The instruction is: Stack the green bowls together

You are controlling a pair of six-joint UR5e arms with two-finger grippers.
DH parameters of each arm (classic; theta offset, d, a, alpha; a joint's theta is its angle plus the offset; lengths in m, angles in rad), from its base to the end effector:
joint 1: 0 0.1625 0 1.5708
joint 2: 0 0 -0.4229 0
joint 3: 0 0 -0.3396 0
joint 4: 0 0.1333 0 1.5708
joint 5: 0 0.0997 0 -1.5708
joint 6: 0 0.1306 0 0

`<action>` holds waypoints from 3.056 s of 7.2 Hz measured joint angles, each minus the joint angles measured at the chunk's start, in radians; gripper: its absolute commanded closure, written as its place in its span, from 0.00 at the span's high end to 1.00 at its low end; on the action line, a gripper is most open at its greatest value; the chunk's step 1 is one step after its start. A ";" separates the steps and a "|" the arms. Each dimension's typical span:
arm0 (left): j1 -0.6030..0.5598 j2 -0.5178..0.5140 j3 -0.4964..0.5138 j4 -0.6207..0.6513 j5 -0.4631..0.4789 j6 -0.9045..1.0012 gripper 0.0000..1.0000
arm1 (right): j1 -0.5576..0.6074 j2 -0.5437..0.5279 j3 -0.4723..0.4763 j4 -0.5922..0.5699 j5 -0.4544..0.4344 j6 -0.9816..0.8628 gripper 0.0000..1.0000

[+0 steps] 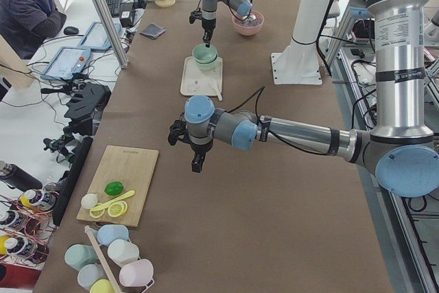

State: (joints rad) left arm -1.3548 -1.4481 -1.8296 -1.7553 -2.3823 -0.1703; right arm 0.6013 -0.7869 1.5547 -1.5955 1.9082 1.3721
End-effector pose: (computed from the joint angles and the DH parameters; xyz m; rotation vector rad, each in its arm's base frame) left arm 0.0497 -0.4064 0.5900 0.1428 0.8480 0.1729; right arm -0.5260 -0.4701 0.2494 -0.0097 -0.8048 0.2554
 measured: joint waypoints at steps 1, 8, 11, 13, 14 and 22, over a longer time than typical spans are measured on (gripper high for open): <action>0.000 0.000 0.001 0.000 0.000 0.000 0.98 | -0.001 0.000 0.000 0.000 0.002 0.000 0.00; 0.000 0.000 0.001 0.000 0.000 0.000 0.98 | -0.006 -0.005 -0.014 0.003 0.007 -0.010 0.00; 0.000 0.000 0.001 0.000 0.000 0.000 0.98 | -0.008 -0.004 -0.020 0.029 0.007 -0.013 0.00; 0.001 -0.001 0.001 0.000 0.000 0.000 0.98 | -0.010 -0.006 -0.036 0.076 0.007 -0.014 0.66; 0.002 -0.001 0.001 0.000 0.000 0.000 0.98 | -0.010 -0.006 -0.039 0.085 0.007 -0.014 1.00; 0.000 0.019 0.059 0.009 0.001 0.000 0.98 | 0.158 -0.110 0.066 0.068 0.108 -0.252 1.00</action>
State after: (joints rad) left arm -1.3543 -1.4289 -1.7709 -1.7463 -2.3812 -0.1706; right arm 0.7596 -0.8972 1.6205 -1.5275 2.0162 1.1200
